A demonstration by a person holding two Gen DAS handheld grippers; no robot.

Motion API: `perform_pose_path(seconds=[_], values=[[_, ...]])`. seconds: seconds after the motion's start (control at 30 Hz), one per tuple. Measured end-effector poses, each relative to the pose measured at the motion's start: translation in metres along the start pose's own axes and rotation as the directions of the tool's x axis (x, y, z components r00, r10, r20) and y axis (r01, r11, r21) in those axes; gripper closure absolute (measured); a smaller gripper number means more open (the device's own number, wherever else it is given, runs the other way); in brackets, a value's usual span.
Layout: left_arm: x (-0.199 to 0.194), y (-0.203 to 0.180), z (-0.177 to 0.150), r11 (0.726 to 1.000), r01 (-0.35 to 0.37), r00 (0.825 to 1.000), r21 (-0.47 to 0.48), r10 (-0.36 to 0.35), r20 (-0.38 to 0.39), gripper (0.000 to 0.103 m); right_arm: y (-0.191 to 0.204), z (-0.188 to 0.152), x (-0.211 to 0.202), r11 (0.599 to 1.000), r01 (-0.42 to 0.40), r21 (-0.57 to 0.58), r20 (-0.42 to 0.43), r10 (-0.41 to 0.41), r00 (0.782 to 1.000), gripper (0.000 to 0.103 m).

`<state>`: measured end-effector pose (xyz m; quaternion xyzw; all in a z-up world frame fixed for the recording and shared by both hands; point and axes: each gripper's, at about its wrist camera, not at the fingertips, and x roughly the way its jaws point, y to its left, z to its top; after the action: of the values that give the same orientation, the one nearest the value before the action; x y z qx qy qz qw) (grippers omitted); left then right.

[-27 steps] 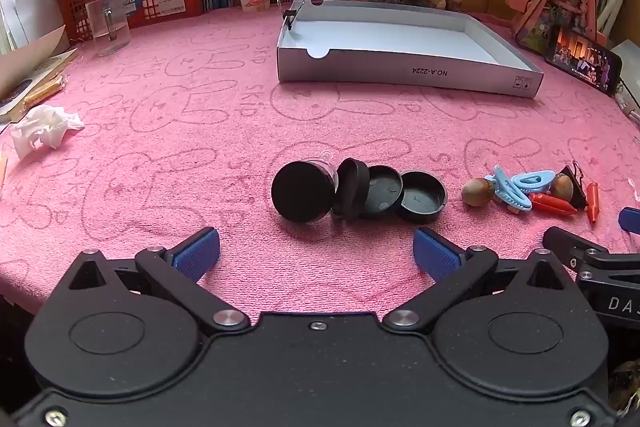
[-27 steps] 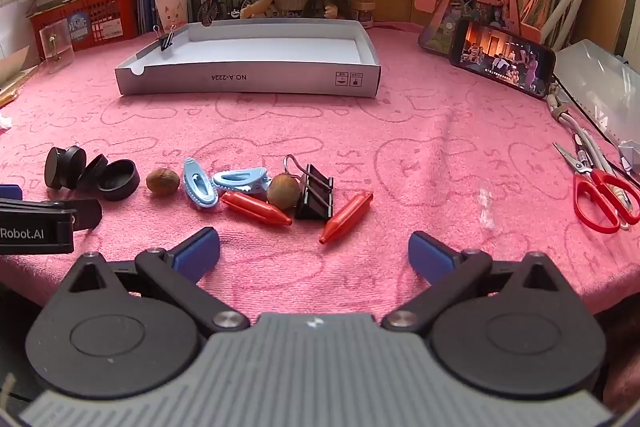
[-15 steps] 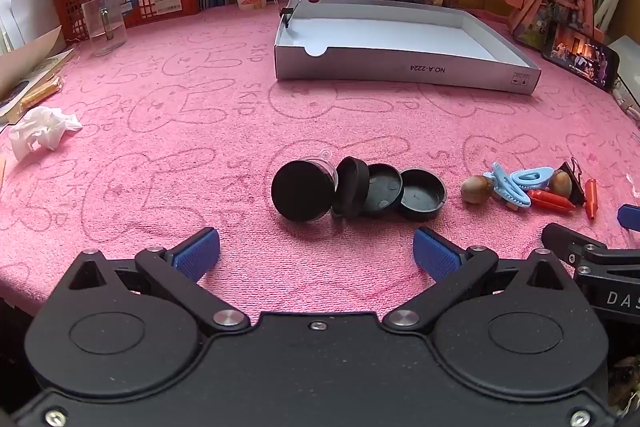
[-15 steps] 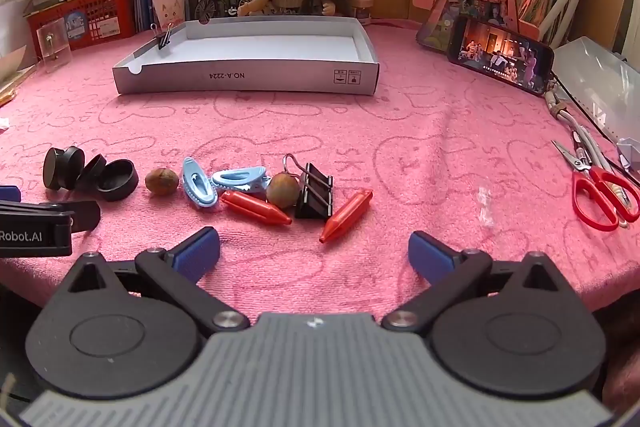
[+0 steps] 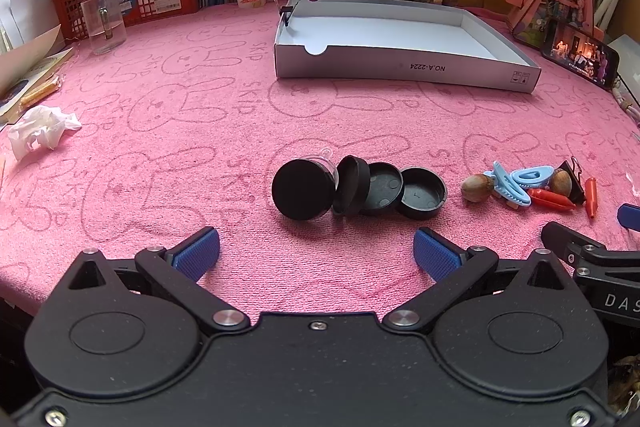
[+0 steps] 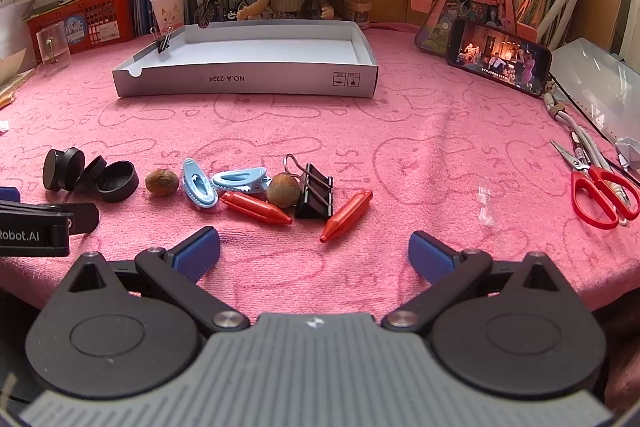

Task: Organize rigid objects

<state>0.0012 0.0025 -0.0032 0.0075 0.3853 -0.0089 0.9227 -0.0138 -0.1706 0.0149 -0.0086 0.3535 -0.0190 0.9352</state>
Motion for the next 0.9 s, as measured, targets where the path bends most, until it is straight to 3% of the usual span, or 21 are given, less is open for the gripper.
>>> perform_pose_path(seconds=[0.9], values=[[-0.0015,-0.0014,-0.0002,1.0,0.0,1.0,0.002,0.0,0.004,0.0,0.0,0.0005,0.0002,1.0,0.001,0.002,-0.008,-0.001,1.0,0.0]])
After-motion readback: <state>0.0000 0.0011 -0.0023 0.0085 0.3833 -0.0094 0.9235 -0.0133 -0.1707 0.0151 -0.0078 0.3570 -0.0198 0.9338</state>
